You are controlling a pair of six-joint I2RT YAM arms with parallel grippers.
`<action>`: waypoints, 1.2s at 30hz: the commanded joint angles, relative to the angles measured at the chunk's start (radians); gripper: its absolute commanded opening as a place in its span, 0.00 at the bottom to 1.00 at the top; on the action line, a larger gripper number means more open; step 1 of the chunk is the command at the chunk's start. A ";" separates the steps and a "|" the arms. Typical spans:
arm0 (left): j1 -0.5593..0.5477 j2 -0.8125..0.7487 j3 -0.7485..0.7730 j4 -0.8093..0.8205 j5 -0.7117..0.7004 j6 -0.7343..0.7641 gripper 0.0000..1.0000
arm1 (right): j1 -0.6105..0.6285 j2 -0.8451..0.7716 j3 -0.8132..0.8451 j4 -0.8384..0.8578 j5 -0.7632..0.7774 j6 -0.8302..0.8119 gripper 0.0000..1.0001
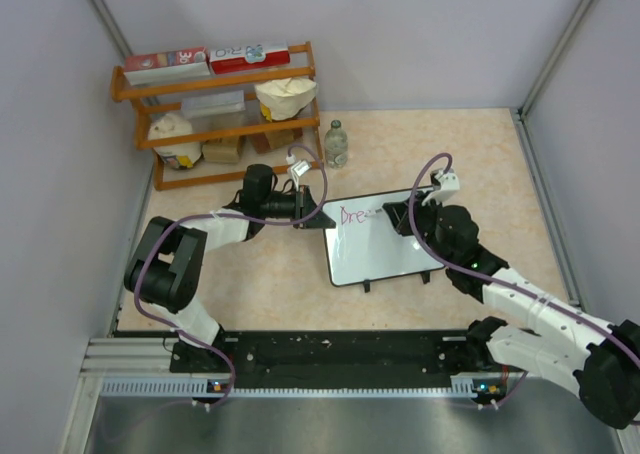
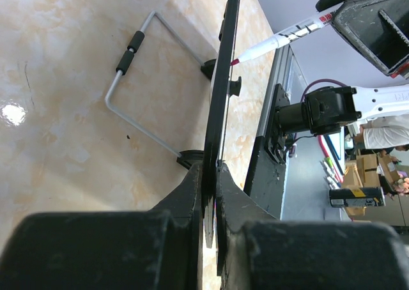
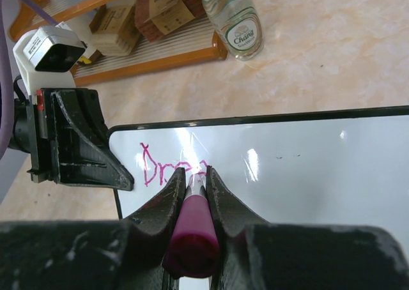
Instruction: Write a sentence on the whiteboard
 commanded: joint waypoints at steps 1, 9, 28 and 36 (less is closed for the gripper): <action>-0.006 -0.013 0.021 -0.021 -0.060 0.044 0.00 | -0.005 0.007 0.029 -0.027 -0.017 -0.006 0.00; -0.006 -0.015 0.021 -0.023 -0.061 0.045 0.00 | -0.005 -0.032 -0.008 -0.052 0.004 -0.010 0.00; -0.006 -0.016 0.021 -0.026 -0.060 0.047 0.00 | -0.007 -0.025 0.022 -0.029 0.102 -0.013 0.00; -0.005 -0.019 0.021 -0.027 -0.061 0.048 0.00 | -0.005 0.006 0.036 -0.029 0.062 -0.012 0.00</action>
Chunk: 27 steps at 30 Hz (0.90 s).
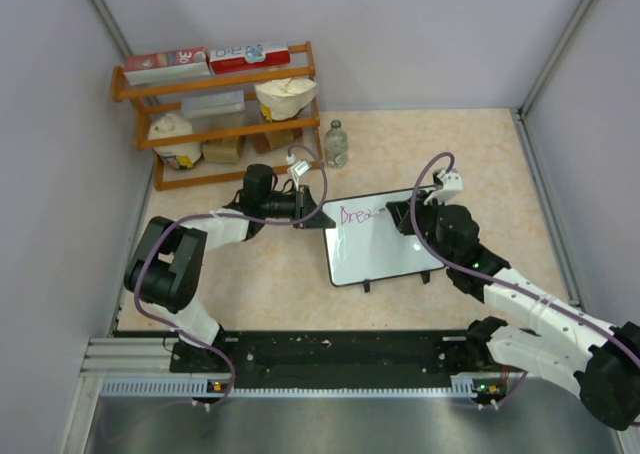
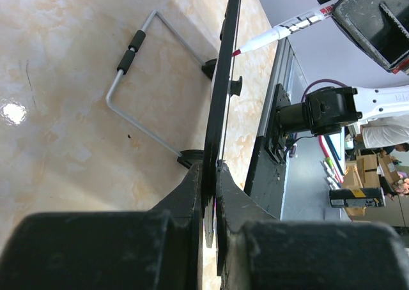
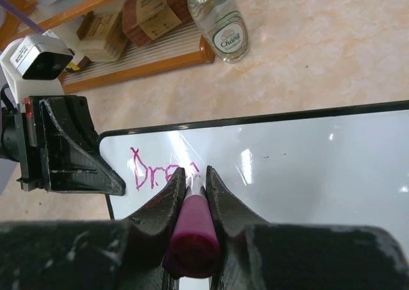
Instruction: Write a sentence on the whiteboard
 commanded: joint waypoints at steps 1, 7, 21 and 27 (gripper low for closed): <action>-0.005 -0.019 0.019 -0.019 -0.059 0.045 0.00 | -0.007 0.015 0.027 0.002 0.016 -0.013 0.00; -0.007 -0.016 0.019 -0.019 -0.059 0.044 0.00 | -0.005 -0.020 -0.007 -0.033 0.005 -0.019 0.00; -0.007 -0.016 0.019 -0.016 -0.059 0.042 0.00 | -0.007 -0.049 -0.027 -0.067 0.013 -0.027 0.00; -0.007 -0.018 0.019 -0.016 -0.059 0.041 0.00 | -0.007 -0.069 0.007 -0.058 0.024 -0.027 0.00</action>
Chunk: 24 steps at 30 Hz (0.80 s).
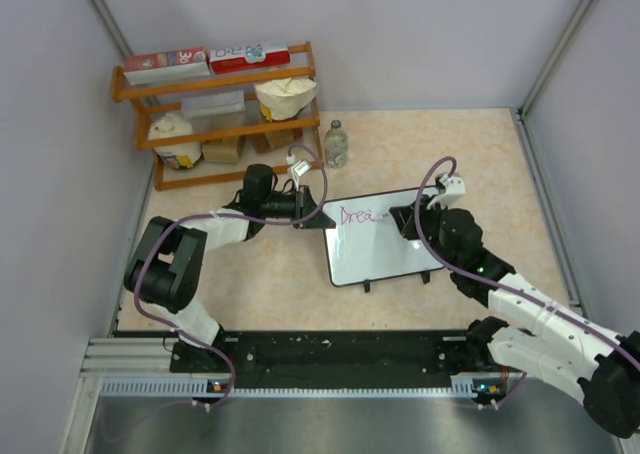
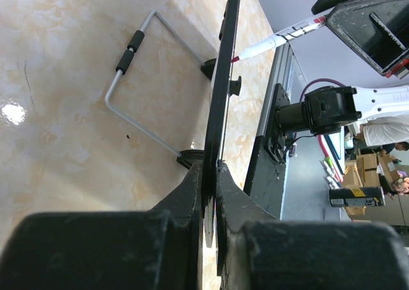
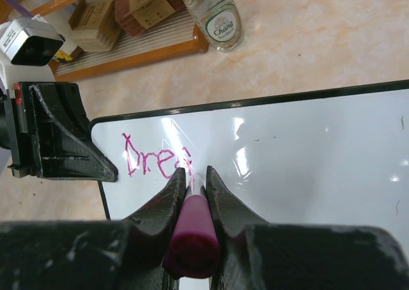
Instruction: Write a sentence on the whiteboard
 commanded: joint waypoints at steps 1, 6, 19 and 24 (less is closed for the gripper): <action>-0.006 -0.019 0.019 -0.016 -0.061 0.042 0.00 | -0.010 -0.024 0.033 0.002 0.025 -0.022 0.00; -0.006 -0.019 0.018 -0.018 -0.062 0.043 0.00 | -0.024 -0.030 0.064 0.029 -0.009 -0.019 0.00; -0.005 -0.019 0.019 -0.021 -0.062 0.045 0.00 | -0.053 0.028 0.107 0.054 -0.032 -0.038 0.00; -0.006 -0.017 0.021 -0.024 -0.064 0.048 0.00 | -0.054 0.036 0.089 0.059 -0.046 -0.026 0.00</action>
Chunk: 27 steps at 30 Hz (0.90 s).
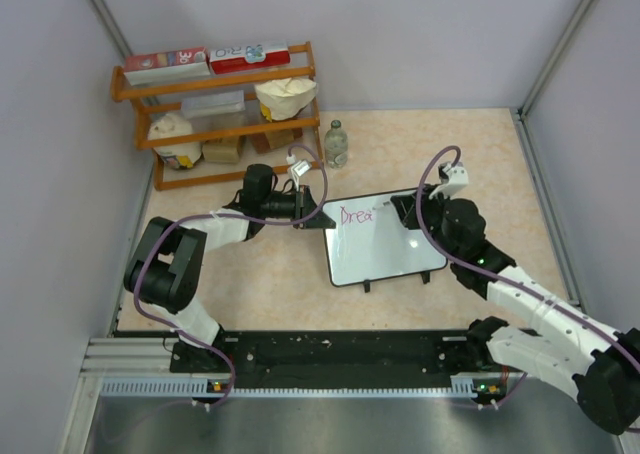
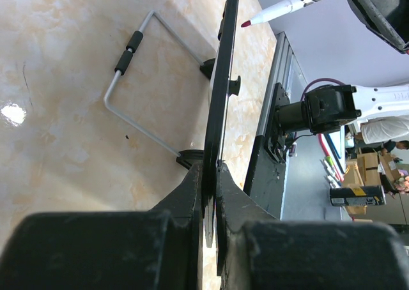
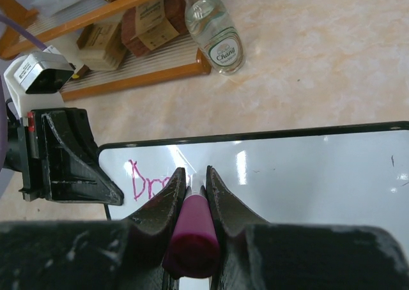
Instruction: Write a sentence on the whiteboard
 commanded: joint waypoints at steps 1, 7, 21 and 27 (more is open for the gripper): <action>-0.005 -0.014 0.021 -0.024 -0.066 0.043 0.00 | -0.007 0.001 0.017 0.041 -0.020 -0.006 0.00; -0.005 -0.014 0.021 -0.024 -0.064 0.045 0.00 | -0.007 0.004 -0.012 0.037 -0.010 0.000 0.00; -0.005 -0.017 0.021 -0.027 -0.067 0.045 0.00 | -0.007 -0.022 -0.071 0.005 -0.016 0.003 0.00; -0.005 -0.017 0.021 -0.027 -0.067 0.045 0.00 | -0.007 -0.048 -0.091 -0.006 -0.020 0.000 0.00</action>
